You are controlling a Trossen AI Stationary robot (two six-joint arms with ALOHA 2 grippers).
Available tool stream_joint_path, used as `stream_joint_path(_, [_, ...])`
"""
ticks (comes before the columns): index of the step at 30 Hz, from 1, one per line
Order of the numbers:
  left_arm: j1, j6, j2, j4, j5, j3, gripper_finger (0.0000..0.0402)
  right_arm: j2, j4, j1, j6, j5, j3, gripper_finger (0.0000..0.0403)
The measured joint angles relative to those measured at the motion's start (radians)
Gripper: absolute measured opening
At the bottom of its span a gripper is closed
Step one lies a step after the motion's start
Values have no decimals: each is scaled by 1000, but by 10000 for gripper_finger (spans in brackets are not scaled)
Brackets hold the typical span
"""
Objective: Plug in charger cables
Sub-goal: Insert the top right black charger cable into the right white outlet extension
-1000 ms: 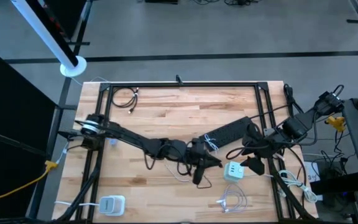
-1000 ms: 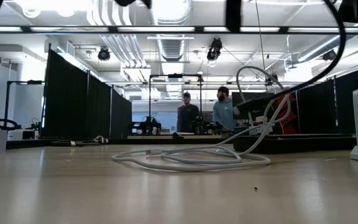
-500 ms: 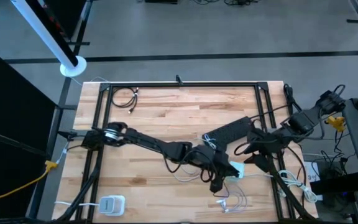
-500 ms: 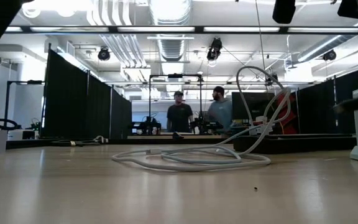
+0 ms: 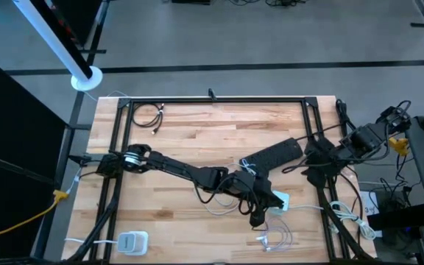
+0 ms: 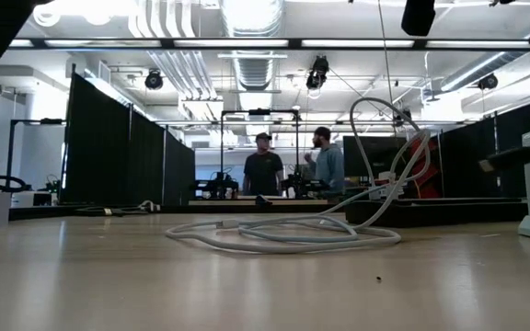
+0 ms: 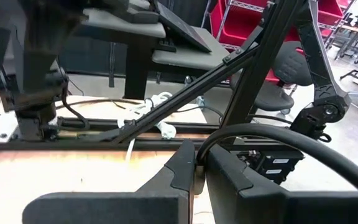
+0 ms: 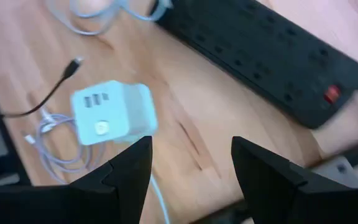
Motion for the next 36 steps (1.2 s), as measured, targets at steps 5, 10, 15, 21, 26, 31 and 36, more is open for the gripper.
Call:
stream_joint_path(5, [4,3,-1,12,0,0,14,2,5,0,-16,1,0,204])
stream_joint_path(10, [7,2,-1,13,0,-1,14,8,5,0,-38,2,0,197])
stream_joint_path(15, [7,-21,-1,14,0,-1,14,7,2,0,-39,2,0,163])
stream_joint_path(21, [6,-26,-1,14,0,-1,14,7,2,0,-37,-10,0,78])
stream_joint_path(26, [21,-22,-1,14,2,-2,14,1,1,-1,-36,-43,0,8])
stream_joint_path(31, [39,0,-1,14,1,-2,14,-1,-36,-1,-13,-77,0,19])
stream_joint_path(36, [48,4,8,12,7,-2,14,0,-104,-1,-13,-86,15,7])
